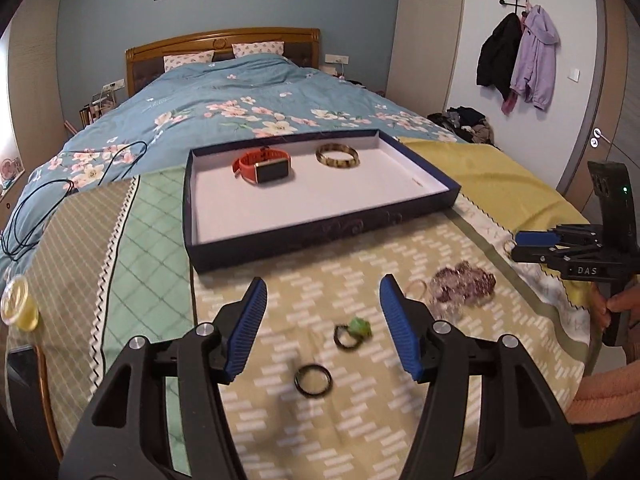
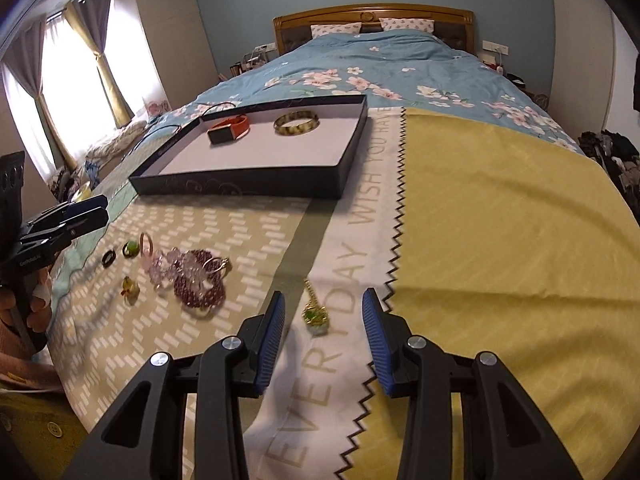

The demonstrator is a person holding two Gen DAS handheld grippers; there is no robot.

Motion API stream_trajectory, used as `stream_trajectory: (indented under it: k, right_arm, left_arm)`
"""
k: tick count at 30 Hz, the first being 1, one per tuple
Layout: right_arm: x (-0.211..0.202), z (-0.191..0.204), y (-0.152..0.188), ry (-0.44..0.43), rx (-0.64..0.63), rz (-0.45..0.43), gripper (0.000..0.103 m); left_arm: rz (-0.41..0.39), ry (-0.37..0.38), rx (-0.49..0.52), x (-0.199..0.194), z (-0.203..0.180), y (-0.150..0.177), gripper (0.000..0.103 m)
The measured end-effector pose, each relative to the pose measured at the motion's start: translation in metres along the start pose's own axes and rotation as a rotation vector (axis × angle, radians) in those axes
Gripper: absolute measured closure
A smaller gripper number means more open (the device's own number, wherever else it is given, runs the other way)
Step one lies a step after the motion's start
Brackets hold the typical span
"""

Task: Organize jewelry
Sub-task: 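Withdraw both tools from the box toward the remaining jewelry, then grasp the clear crystal bracelet with the right tool while the left tool grasps the pink hair tie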

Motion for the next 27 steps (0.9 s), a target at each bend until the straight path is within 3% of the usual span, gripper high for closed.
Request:
stream_trajectory:
  k: [6,15,17,22,27]
  right_arm:
    - [-0.010,0.011,-0.006,-0.015,-0.011,-0.045,0.065]
    - [-0.015,0.068,-0.009,-0.104,-0.170,-0.077,0.066]
    - [-0.016,0.075,-0.014,-0.121,-0.180,-0.084,0.069]
    - [-0.003,0.082,-0.021,-0.136,-0.188,-0.047,0.089]
    - [0.002,0.086,-0.015,-0.158,-0.211,-0.013,0.089]
  left_arm:
    - [0.030,0.026,0.018,0.001,-0.012,0.013,0.044]
    - [0.058,0.059,0.061,0.017,-0.031,0.012,0.043]
    - [0.058,0.058,0.064,0.017,-0.032,0.012,0.043]
    - [0.048,0.048,0.039,0.013,-0.023,0.012,0.042]
    - [0.040,0.042,0.021,0.007,-0.015,0.013,0.042]
Point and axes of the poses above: each gripper's, at about its wrist camera, not at the fingertips, and x roughly the way its jaws point, z to its left, y to its underside, the point moved 6 cm from there along x, roughly the way its jaws point, and after that the axes turned 15 degrees about y, right-handed, at the moved point
